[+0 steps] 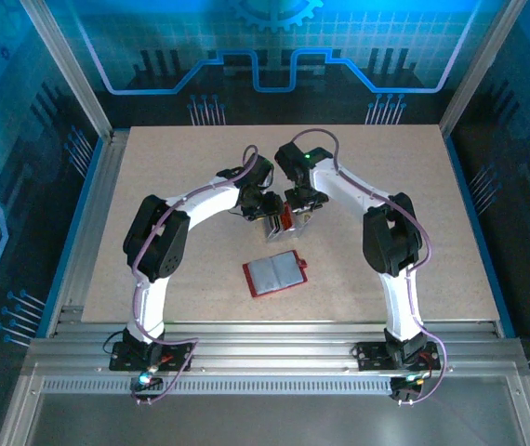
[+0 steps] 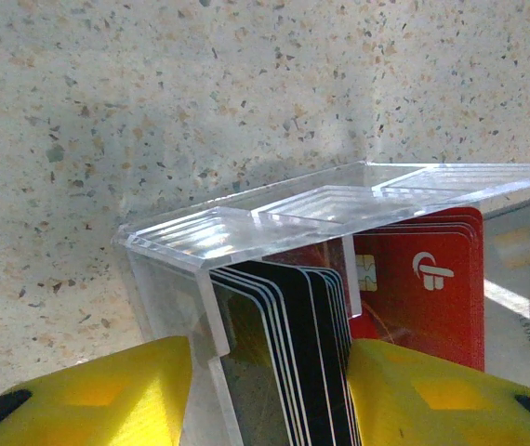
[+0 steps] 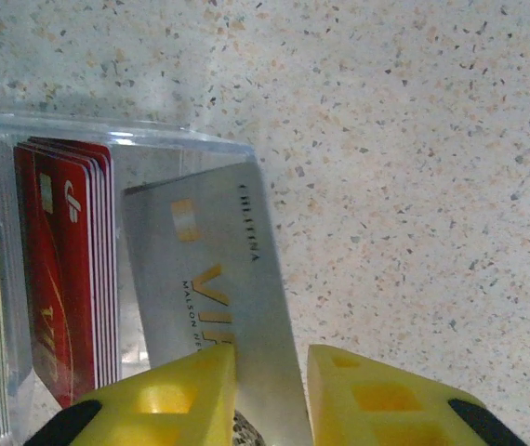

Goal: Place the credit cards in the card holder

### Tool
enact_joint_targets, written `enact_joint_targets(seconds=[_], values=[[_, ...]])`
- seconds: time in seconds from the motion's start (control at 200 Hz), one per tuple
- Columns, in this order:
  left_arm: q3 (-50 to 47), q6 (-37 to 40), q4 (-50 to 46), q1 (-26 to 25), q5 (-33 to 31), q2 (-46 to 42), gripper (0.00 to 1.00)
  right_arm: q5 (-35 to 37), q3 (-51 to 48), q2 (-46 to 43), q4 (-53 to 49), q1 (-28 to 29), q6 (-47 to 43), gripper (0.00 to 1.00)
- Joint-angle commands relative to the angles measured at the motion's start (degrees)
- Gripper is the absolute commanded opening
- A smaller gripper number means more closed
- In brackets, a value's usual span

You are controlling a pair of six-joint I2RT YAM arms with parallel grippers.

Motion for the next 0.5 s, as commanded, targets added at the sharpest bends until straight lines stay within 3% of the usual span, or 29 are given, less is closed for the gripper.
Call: enact_joint_targets(seconds=[0.0,0.28,0.495], values=[[-2.31,0.61,-2.81,0.41,-1.42,3.79,0.49,1.57,2.37,-2.13,-2.87,0.39,-0.63,0.27],[-2.31,0.60,-2.58,0.65,-1.08,3.82,0.49,-0.38,2.92,-1.29,-2.81,0.68,-1.15,0.17],[-2.62,0.60,-2.36,0.75,-0.83,3.78,0.49,-0.42,3.78,0.47,-3.28,0.65,-0.57,0.34]])
